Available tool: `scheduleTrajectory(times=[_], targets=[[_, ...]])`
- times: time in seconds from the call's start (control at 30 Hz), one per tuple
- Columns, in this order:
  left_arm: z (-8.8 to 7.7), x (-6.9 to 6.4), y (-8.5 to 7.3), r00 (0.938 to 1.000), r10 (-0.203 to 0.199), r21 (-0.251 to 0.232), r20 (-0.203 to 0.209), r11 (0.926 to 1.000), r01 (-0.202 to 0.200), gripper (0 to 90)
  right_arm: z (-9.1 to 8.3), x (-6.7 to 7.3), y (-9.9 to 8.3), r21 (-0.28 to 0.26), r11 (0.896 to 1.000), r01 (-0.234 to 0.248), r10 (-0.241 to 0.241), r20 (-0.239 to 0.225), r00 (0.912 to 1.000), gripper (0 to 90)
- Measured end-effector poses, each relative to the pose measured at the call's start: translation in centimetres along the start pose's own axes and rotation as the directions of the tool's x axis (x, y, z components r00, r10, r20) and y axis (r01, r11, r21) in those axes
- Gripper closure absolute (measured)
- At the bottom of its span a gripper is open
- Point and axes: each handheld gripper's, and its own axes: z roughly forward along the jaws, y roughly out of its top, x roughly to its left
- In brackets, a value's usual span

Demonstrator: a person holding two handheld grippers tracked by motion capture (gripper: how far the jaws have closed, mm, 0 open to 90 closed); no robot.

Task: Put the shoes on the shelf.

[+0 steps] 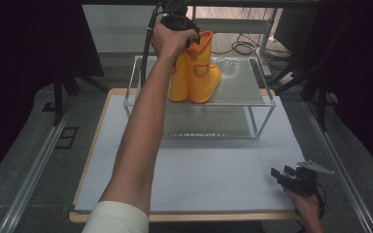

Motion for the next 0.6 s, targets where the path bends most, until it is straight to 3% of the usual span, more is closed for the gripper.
scheduleTrajectory(times=[0.13, 0.27, 0.43, 0.6], targets=[[-1.2, -0.7, 0.3, 0.9996, 0.022, -0.029, 0.015, 0.9993, -0.022, 45.7, 0.0, 0.1, 0.0, 0.000, 1.000, 0.000, 0.000, -0.001, 1.0000, 36.0], [-3.0, -1.0, 0.1, 0.9972, 0.055, -0.071, 0.050, 0.9962, -0.052, 44.1, 0.0, 0.2, 0.0, 0.001, 1.000, 0.002, -0.002, -0.002, 1.0000, 35.9], [-6.0, -0.7, -1.0, 0.9919, 0.104, -0.114, 0.074, 0.9889, -0.095, 50.9, -0.1, 0.3, 0.0, -0.001, 1.000, 0.002, -0.002, -0.002, 1.0000, 35.9], [-8.7, 0.4, -3.1, 0.9784, 0.164, -0.129, 0.125, 0.9805, -0.148, 61.6, -0.3, 0.3, 0.2, -0.009, 1.000, 0.011, -0.011, 0.001, 0.9999, 35.9]])
